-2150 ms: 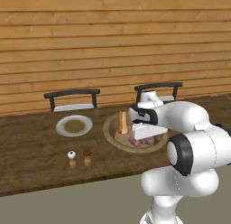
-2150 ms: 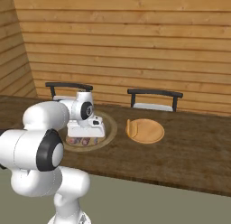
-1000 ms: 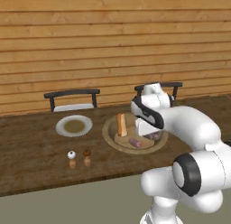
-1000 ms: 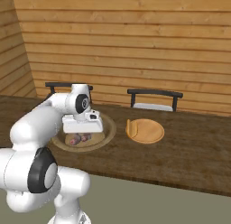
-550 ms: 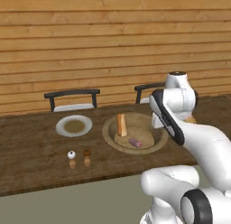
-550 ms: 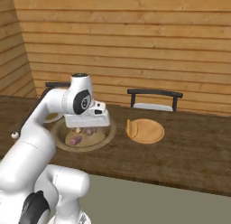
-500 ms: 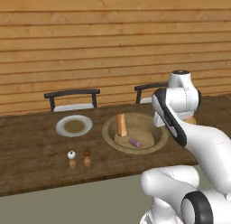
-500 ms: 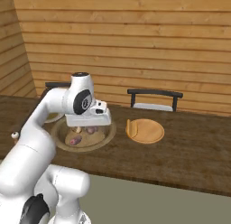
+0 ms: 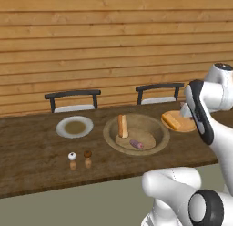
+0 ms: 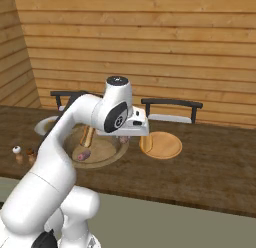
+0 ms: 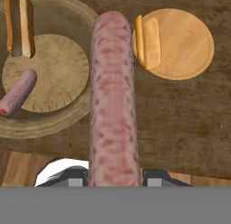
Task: Place one bun and one sausage from the bowl on each plate.
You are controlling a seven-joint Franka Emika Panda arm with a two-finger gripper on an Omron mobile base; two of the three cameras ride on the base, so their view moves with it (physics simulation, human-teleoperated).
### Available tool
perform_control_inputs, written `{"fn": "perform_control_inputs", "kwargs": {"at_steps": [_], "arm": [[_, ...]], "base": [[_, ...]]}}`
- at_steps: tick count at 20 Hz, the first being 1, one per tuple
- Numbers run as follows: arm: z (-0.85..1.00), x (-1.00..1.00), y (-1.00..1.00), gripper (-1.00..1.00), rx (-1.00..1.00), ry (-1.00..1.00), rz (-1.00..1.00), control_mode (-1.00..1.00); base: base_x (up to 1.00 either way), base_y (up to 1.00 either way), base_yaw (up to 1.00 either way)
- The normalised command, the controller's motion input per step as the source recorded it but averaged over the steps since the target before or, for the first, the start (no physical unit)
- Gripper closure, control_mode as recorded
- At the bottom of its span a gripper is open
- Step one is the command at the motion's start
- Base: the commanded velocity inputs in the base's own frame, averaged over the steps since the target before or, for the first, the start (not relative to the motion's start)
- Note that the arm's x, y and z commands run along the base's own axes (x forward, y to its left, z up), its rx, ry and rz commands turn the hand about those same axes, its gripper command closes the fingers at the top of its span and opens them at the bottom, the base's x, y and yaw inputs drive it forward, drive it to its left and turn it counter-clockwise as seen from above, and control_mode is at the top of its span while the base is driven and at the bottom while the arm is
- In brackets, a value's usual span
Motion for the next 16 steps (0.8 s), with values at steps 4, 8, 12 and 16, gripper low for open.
{"fn": "perform_control_inputs", "kwargs": {"at_steps": [4, 8, 12, 16], "arm": [[0.03, 0.26, -0.5, 1.0, 0.05, -0.1, -0.02, -1.0], [-0.04, 0.36, -0.41, 1.0, 0.02, -0.03, 0.0, -1.0], [-0.42, 0.52, -0.29, 1.0, 0.0, 0.0, 0.0, -1.0], [-0.62, 0.59, -0.22, 1.0, 0.0, 0.0, 0.0, -1.0]], "base": [[0.0, 0.0, 0.0], [0.0, 0.0, 0.0], [0.0, 0.0, 0.0], [0.0, 0.0, 0.0]]}}
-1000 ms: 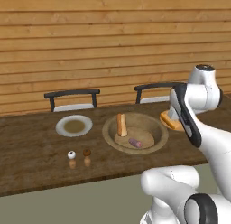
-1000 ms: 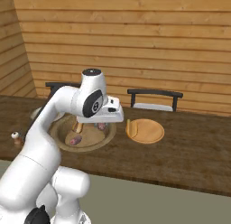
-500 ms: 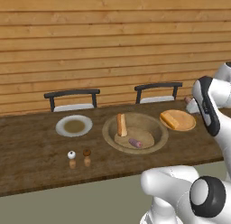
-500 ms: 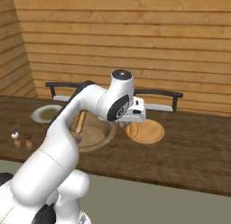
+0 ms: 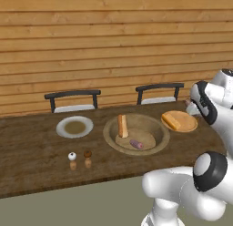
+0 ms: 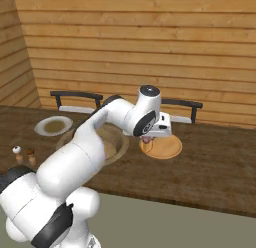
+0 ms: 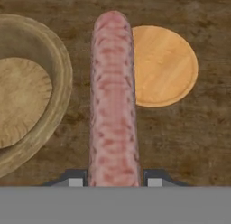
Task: Place one bun and one sausage from the bowl on each plate.
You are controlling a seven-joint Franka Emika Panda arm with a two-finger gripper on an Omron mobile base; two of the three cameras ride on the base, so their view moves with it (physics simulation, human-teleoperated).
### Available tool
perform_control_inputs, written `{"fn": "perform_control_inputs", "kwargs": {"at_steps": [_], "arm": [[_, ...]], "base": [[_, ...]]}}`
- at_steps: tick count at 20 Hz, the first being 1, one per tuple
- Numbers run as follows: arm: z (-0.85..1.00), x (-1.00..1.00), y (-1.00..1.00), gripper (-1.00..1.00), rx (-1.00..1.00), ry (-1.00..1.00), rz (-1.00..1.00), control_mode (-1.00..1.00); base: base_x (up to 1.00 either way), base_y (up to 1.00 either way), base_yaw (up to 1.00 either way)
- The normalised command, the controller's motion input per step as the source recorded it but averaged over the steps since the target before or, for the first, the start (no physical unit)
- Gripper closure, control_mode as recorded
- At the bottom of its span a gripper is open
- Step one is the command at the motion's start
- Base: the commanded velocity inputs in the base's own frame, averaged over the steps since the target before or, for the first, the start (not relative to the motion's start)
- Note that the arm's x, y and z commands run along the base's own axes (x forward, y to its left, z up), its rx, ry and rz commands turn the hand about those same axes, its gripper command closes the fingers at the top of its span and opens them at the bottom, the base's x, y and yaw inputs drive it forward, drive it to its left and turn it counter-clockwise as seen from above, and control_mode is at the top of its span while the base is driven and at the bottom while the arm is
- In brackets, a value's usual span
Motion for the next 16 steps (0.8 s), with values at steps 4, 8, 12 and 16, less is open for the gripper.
{"fn": "perform_control_inputs", "kwargs": {"at_steps": [4, 8, 12, 16], "arm": [[-0.74, 0.45, -0.24, 1.0, 0.0, -0.02, 0.0, -1.0], [-0.62, 0.41, -0.21, 1.0, 0.0, -0.02, 0.0, -1.0], [-0.18, 0.58, -0.26, 1.0, 0.0, -0.03, 0.0, -1.0], [-0.28, 0.48, -0.25, 1.0, 0.0, 0.0, 0.0, -1.0]], "base": [[0.0, 0.0, 0.0], [0.0, 0.0, 0.0], [0.0, 0.0, 0.0], [0.0, 0.0, 0.0]]}}
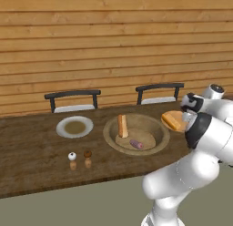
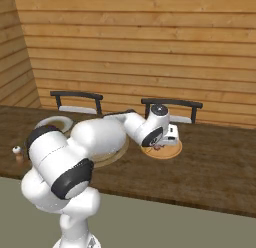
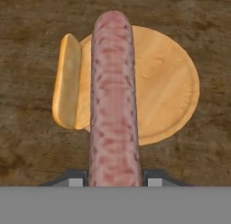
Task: Place one bun and one sausage from the bowl on each plate.
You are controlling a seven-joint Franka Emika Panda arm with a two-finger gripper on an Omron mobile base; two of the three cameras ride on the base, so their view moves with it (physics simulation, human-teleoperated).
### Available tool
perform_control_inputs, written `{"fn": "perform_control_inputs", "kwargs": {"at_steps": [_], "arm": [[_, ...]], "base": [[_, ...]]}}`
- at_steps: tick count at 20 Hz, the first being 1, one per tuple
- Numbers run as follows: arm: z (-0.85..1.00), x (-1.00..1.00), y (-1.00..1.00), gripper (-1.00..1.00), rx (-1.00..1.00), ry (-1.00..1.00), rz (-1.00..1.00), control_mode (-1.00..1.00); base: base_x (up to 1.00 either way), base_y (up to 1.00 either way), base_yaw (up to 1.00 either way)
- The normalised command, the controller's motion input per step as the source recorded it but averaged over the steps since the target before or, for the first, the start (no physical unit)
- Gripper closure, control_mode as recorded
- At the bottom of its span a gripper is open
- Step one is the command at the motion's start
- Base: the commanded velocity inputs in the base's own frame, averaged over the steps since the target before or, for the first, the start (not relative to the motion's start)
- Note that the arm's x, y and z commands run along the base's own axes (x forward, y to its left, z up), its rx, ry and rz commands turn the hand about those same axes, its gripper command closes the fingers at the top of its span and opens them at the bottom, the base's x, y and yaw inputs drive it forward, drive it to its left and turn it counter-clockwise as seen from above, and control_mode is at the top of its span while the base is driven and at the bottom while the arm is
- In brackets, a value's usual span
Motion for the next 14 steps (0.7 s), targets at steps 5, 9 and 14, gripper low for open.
{"fn": "perform_control_inputs", "kwargs": {"at_steps": [5, 9, 14], "arm": [[-0.29, 0.34, -0.19, 1.0, 0.0, 0.0, 0.0, -1.0], [-0.38, 0.24, -0.12, 1.0, 0.0, 0.0, 0.0, -1.0], [-0.38, 0.23, -0.02, 1.0, 0.0, 0.0, 0.0, -1.0]], "base": [[0.0, 0.0, 0.0], [0.0, 0.0, 0.0], [0.0, 0.0, 0.0]]}}
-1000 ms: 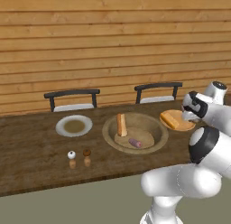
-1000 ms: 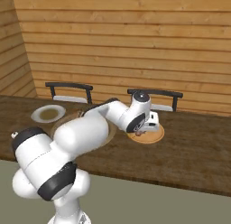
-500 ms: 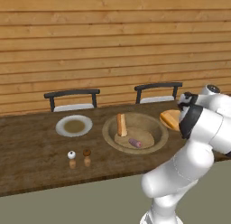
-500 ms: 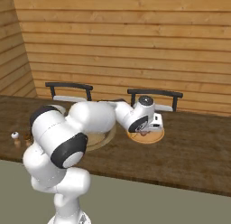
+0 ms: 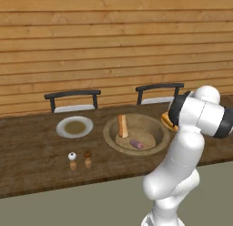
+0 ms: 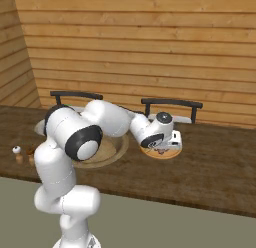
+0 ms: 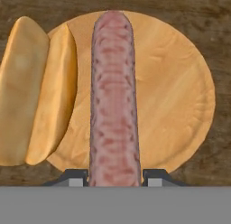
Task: Place one bun and one sausage from the bowl on each plate.
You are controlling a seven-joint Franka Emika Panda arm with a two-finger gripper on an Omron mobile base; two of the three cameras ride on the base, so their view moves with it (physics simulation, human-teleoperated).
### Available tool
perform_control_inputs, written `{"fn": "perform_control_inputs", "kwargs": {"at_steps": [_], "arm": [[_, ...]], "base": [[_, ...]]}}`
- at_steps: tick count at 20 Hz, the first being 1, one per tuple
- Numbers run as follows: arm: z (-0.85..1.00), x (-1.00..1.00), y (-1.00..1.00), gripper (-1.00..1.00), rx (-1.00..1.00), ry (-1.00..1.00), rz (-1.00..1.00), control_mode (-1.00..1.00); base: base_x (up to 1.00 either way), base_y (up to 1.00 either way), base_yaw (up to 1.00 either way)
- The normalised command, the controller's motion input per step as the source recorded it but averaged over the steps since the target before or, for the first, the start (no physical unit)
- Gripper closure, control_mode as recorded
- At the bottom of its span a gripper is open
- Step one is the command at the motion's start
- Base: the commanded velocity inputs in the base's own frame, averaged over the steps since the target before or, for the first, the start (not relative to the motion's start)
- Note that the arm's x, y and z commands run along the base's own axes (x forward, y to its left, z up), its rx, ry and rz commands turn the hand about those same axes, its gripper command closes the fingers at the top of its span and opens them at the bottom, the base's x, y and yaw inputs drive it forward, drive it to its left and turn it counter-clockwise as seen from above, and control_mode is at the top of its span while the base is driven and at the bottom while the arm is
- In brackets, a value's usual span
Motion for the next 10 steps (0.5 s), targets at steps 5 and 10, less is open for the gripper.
{"fn": "perform_control_inputs", "kwargs": {"at_steps": [5, 10], "arm": [[-0.09, 0.27, -0.12, 1.0, 0.01, 0.0, 0.0, -1.0], [-0.06, 0.33, -0.08, 1.0, 0.0, 0.0, 0.0, -1.0]], "base": [[0.0, 0.0, 0.0], [0.0, 0.0, 0.0]]}}
